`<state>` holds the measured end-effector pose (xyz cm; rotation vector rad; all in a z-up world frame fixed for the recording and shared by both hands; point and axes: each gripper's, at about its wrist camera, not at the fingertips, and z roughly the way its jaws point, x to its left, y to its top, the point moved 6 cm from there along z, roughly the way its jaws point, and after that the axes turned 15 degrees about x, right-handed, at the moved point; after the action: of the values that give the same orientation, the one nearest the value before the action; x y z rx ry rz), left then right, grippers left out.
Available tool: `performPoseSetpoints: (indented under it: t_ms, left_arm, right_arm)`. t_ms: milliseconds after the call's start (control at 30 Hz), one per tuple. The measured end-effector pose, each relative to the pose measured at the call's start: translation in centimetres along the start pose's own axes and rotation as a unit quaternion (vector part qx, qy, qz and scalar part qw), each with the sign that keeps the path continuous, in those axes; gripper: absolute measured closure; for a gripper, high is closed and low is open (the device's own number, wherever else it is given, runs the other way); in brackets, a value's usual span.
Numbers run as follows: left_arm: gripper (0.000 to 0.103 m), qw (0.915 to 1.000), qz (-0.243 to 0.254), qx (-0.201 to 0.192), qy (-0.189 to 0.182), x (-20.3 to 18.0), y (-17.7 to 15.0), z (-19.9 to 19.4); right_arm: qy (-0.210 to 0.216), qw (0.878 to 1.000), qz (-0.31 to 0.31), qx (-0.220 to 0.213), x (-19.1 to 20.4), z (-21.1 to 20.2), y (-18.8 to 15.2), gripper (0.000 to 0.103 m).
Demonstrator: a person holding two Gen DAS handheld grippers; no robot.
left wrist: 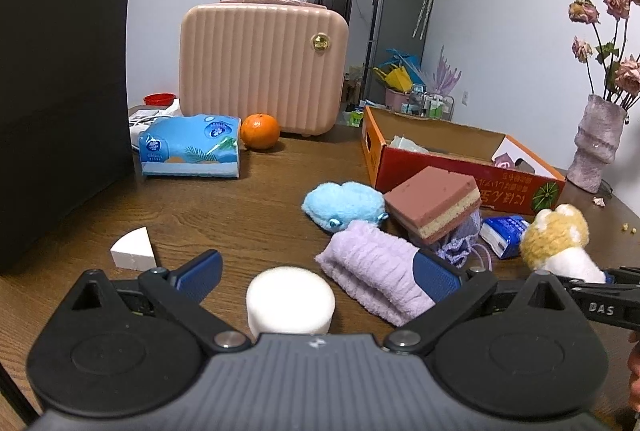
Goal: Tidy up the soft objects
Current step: 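Move the right tool back to the table and grasp the plush sheep, then grasp the white triangle sponge with the left tool while the right tool holds the sheep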
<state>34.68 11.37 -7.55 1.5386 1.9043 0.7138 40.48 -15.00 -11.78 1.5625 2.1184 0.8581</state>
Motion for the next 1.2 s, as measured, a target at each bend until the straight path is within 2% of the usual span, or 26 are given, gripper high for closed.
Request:
performPoseSetpoints:
  t_ms: [100,267,633,833,1067,1167,1200]
  left_arm:
    - [0.0,0.9999,0.01,-0.01,0.005,0.1,0.3,-0.5]
    - [0.0,0.9989,0.021,-0.024,0.034,1.6,1.2,-0.7]
    - [0.0,0.9945,-0.009,0.004,0.104,9.4,2.2,1.9]
    - [0.0,0.9929,-0.013,0.033,0.114,12.5,2.4,4.3]
    - [0.0,0.9921,-0.009,0.052,0.114,13.5,2.3,6.0]
    - [0.006,0.993,-0.015,0.058,0.102,13.9,2.2,6.5]
    - [0.01,0.9933,-0.017,0.059,0.098,14.0,2.2,6.6]
  right_arm:
    - [-0.004,1.0,0.003,-0.022,-0.5,-1.0,0.1,0.054]
    - [-0.012,0.999,0.019,-0.039,-2.0,-1.9,0.4,0.054]
    - [-0.036,0.997,0.05,-0.056,-5.1,-2.7,0.4,0.054]
    - [-0.051,0.995,0.061,-0.058,-6.2,-2.5,0.4,0.054]
    - [-0.064,0.994,0.074,-0.058,-7.2,-2.2,0.4,0.054]
    - [-0.067,0.993,0.075,-0.057,-7.2,-2.1,0.4,0.054]
    - [-0.068,0.993,0.074,-0.056,-7.2,-2.0,0.4,0.054]
